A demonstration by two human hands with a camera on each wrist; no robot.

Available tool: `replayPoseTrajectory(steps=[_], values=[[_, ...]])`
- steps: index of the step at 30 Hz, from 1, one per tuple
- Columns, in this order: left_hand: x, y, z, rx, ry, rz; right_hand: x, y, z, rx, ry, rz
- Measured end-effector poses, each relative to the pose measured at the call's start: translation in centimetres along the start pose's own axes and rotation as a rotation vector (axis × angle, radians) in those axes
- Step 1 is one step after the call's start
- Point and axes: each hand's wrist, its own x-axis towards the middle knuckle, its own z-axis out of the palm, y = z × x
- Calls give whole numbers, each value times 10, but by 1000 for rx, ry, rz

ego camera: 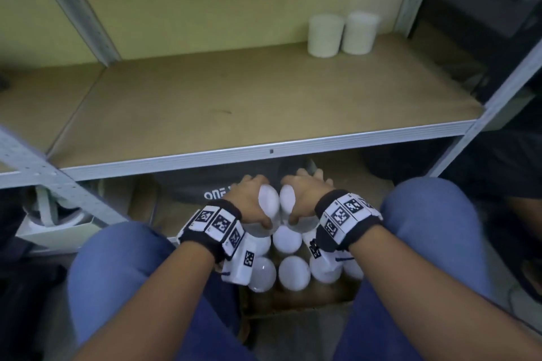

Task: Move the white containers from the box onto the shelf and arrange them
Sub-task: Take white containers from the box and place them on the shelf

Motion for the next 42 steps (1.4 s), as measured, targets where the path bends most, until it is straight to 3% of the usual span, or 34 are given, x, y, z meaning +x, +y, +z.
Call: replayPoseTrajectory(steps=[12,16,21,26,31,42], values=[[-55,47,-103,-26,248,127,-82,-2,-103,92,321,-75],[-57,58,-127,-72,325,136,-90,3,-125,168,479,-86],[-43,66,-148,-83,405,115,-77,6,-144,263,567,-96],[-19,70,-160,-95,405,85,-50,10,-156,282,570,-90],[5,67,-157,-125,317,53,-23,15,-157,287,499,-91],[9,60,-152,-102,292,64,-9,28,-146,265,503,-119]])
